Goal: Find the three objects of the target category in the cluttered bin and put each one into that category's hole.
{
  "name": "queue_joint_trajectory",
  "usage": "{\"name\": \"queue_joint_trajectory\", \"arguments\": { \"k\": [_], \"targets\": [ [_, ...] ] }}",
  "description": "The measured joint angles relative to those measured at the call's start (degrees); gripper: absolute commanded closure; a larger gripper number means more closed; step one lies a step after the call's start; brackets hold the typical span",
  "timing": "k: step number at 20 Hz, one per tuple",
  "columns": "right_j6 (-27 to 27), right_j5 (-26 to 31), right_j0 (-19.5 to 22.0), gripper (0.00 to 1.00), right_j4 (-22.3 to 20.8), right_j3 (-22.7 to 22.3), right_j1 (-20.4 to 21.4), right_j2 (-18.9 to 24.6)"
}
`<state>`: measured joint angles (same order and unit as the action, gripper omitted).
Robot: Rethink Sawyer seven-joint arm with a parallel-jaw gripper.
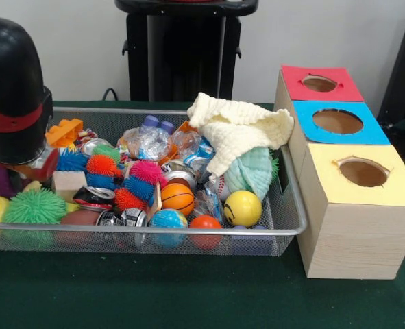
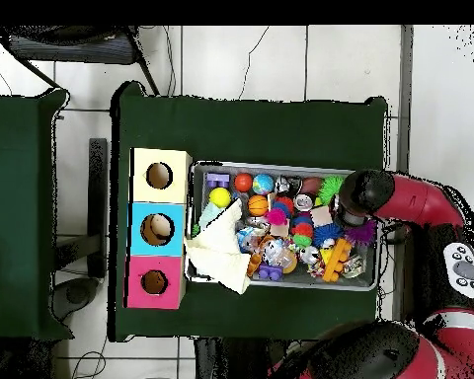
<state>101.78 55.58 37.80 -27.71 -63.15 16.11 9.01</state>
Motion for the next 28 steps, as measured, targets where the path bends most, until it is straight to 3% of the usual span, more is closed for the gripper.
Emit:
{"name": "queue_joint_trajectory", "arguments": {
  "k": [4,5,16,28],
  "targets": [
    [0.0,-3.4,1.4,0.00,0.7,-1.4,-0.1,0.4],
    [0.0,-4.5,1.8,1.00,1.0,-1.8,-0.1,0.5],
    [0.0,-15.2,6.3,1.00,5.0,-10.3,2.9,1.8],
    [0.0,-15.6,7.3,1.00,6.3,-18.8,8.6,2.0]
  ]
}}
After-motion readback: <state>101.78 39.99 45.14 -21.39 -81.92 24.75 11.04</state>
